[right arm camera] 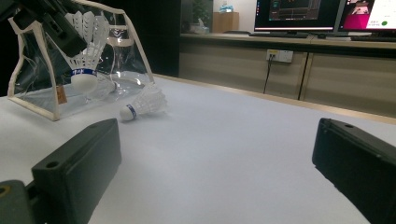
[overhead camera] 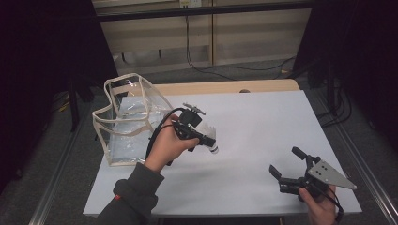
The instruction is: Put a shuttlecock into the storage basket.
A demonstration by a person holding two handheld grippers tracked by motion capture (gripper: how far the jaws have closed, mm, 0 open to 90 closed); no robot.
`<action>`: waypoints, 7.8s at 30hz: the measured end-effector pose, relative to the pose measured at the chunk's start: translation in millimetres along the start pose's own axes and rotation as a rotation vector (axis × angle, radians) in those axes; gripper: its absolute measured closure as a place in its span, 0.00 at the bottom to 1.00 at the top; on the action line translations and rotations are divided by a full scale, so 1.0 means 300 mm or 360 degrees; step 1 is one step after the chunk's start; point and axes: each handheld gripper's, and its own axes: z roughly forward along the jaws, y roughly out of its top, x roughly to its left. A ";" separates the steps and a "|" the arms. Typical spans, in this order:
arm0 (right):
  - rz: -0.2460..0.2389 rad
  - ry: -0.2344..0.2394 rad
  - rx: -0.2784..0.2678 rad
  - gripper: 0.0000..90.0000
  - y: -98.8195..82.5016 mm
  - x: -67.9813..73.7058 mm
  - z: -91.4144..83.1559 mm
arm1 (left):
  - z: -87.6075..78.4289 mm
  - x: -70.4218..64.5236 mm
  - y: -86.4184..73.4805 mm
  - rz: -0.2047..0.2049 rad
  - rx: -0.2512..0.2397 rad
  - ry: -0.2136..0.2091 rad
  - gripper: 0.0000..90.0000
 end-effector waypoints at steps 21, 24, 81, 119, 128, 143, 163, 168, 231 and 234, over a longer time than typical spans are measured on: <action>-0.0006 0.0002 -0.0001 0.02 0.000 0.002 0.003 | -0.079 0.023 0.034 -0.0007 -0.0004 0.0064 0.98; 0.0000 -0.0001 -0.0003 0.02 0.000 -0.001 0.002 | -0.090 0.027 0.040 -0.0003 0.0004 0.0078 0.98; 0.0009 0.0000 -0.0010 0.01 0.003 0.001 0.001 | -0.245 0.055 0.122 -0.0041 -0.0016 0.0191 0.98; 0.0002 -0.0003 -0.0022 0.01 0.007 -0.001 -0.002 | -0.360 0.100 0.138 -0.0124 -0.0096 0.0297 0.98; 0.0007 -0.0001 -0.0026 0.01 0.008 -0.001 -0.003 | -0.394 0.110 0.141 -0.0126 -0.0100 0.0328 0.98; 0.0005 -0.0006 -0.0030 0.01 0.009 -0.001 -0.003 | -0.437 0.122 0.140 -0.0154 -0.0116 0.0364 0.98; 0.0005 -0.0004 -0.0028 0.01 0.010 -0.002 -0.004 | -0.483 0.138 0.140 -0.0181 -0.0144 0.0395 0.98; -0.0001 -0.0008 -0.0028 0.02 0.010 -0.001 -0.004 | -0.497 0.139 0.140 -0.0187 -0.0147 0.0412 0.98; 0.0003 -0.0006 -0.0028 0.02 0.011 -0.002 -0.005 | -0.629 0.217 0.102 -0.0293 -0.0222 0.0575 0.98; 0.0006 -0.0007 -0.0029 0.02 0.011 -0.002 -0.005 | -0.632 0.224 0.097 -0.0308 -0.0241 0.0579 0.98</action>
